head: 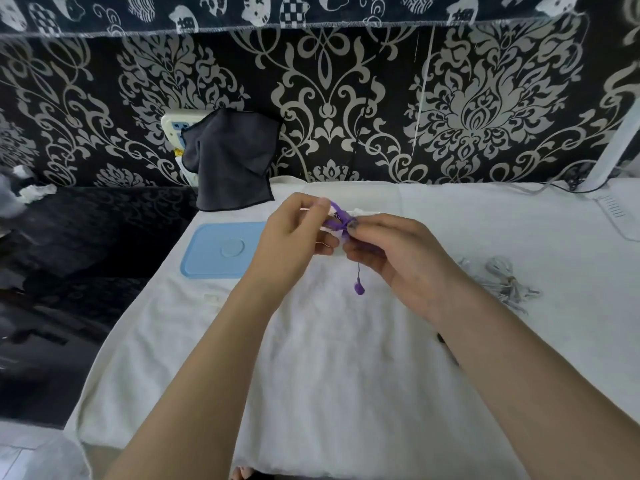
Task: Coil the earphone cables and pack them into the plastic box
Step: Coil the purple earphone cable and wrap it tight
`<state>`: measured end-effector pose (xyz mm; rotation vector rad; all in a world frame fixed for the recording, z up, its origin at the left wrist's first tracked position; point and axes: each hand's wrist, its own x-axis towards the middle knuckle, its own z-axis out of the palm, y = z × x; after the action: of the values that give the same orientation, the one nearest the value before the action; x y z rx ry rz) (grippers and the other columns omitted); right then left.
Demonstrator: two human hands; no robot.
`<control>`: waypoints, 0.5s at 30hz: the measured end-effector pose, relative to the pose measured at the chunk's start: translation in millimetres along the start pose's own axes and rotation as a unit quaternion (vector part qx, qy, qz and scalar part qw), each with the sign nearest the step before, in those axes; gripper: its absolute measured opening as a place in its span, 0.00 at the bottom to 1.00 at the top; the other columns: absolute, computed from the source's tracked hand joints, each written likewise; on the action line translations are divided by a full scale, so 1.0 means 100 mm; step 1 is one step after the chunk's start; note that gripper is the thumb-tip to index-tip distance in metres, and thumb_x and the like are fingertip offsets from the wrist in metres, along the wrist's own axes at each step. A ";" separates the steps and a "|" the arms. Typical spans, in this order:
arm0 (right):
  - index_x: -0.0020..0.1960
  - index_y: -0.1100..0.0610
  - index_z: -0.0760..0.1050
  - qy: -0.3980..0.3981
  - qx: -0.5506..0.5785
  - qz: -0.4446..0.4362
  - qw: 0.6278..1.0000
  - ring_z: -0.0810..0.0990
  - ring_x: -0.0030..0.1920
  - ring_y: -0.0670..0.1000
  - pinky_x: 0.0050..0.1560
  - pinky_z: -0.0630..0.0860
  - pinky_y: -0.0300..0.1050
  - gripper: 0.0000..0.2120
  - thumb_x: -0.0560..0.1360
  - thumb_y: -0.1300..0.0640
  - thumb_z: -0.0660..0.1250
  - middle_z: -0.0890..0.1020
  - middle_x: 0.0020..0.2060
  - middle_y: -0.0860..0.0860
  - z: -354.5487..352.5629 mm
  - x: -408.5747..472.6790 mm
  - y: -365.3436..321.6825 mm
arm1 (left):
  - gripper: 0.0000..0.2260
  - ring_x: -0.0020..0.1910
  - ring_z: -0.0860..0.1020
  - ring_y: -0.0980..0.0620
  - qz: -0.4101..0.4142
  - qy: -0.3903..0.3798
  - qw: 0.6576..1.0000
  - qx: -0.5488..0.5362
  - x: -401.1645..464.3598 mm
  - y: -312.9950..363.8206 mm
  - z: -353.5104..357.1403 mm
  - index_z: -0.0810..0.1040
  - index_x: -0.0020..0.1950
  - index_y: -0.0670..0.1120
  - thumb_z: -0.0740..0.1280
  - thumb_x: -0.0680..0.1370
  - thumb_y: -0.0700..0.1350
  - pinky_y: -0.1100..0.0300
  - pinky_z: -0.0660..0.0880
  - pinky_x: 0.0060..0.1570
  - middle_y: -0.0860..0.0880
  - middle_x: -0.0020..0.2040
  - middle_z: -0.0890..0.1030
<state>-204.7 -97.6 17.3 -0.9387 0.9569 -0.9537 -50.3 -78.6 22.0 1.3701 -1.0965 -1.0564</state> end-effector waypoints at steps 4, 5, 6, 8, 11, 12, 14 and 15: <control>0.53 0.70 0.81 -0.015 0.038 -0.026 0.999 0.80 0.39 0.49 0.48 0.82 0.41 0.08 0.79 0.67 0.66 0.81 0.41 0.59 0.05 0.09 -0.32 | 0.15 0.41 0.80 0.50 0.025 0.029 0.999 -0.011 0.10 0.08 0.00 0.78 0.59 0.42 0.55 0.87 0.47 0.56 0.77 0.45 0.46 0.47 0.83; 0.54 0.72 0.80 -0.022 0.044 -0.036 0.998 0.79 0.40 0.48 0.48 0.82 0.40 0.08 0.79 0.67 0.66 0.80 0.43 0.59 0.08 0.13 -0.43 | 0.15 0.43 0.80 0.51 0.032 0.038 0.999 -0.003 0.13 0.09 0.00 0.78 0.60 0.43 0.54 0.87 0.47 0.56 0.77 0.47 0.46 0.49 0.83; 0.55 0.72 0.79 -0.028 0.051 -0.045 0.997 0.80 0.41 0.48 0.48 0.82 0.39 0.08 0.79 0.68 0.66 0.79 0.44 0.59 0.11 0.19 -0.54 | 0.15 0.45 0.81 0.52 0.040 0.047 0.998 0.011 0.15 0.10 -0.01 0.78 0.61 0.44 0.54 0.87 0.47 0.57 0.76 0.50 0.46 0.52 0.83; 0.57 0.73 0.78 -0.028 0.060 -0.055 0.996 0.80 0.43 0.49 0.49 0.83 0.39 0.10 0.78 0.68 0.67 0.79 0.47 0.60 0.17 0.34 -0.77 | 0.15 0.53 0.81 0.54 0.052 0.054 0.996 0.050 0.17 0.08 -0.03 0.78 0.64 0.48 0.54 0.87 0.48 0.59 0.75 0.57 0.48 0.57 0.83; 0.57 0.71 0.79 0.000 0.003 -0.051 0.999 0.80 0.43 0.51 0.48 0.83 0.41 0.10 0.77 0.68 0.68 0.79 0.47 0.60 0.23 0.60 -0.95 | 0.15 0.64 0.77 0.55 0.054 0.045 0.991 0.110 0.19 0.01 -0.08 0.76 0.69 0.53 0.56 0.87 0.50 0.58 0.70 0.66 0.54 0.63 0.81; 0.56 0.70 0.79 0.008 -0.026 -0.041 0.999 0.80 0.43 0.51 0.47 0.84 0.41 0.09 0.77 0.68 0.68 0.80 0.47 0.59 0.24 0.68 -0.94 | 0.14 0.66 0.75 0.56 0.054 0.041 0.989 0.129 0.21 -0.02 -0.10 0.76 0.69 0.53 0.56 0.86 0.49 0.59 0.68 0.68 0.55 0.64 0.80; 0.53 0.68 0.80 0.018 -0.099 -0.010 0.995 0.79 0.43 0.52 0.46 0.83 0.41 0.06 0.76 0.68 0.69 0.80 0.45 0.59 0.23 0.82 -0.80 | 0.15 0.66 0.74 0.58 0.052 0.027 0.985 0.162 0.22 -0.07 -0.10 0.75 0.71 0.53 0.58 0.86 0.47 0.63 0.67 0.67 0.55 0.66 0.78; 0.51 0.67 0.81 0.023 -0.160 -0.001 0.987 0.79 0.42 0.53 0.47 0.83 0.43 0.05 0.76 0.67 0.69 0.80 0.43 0.58 0.21 0.88 -0.68 | 0.15 0.66 0.73 0.59 0.051 0.019 0.982 0.179 0.23 -0.10 -0.09 0.74 0.72 0.53 0.59 0.85 0.46 0.64 0.66 0.66 0.56 0.67 0.78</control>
<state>-175.6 -195.3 67.2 -1.1905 1.1708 -0.8392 -36.3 -99.0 11.6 1.5885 -1.3606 -0.7789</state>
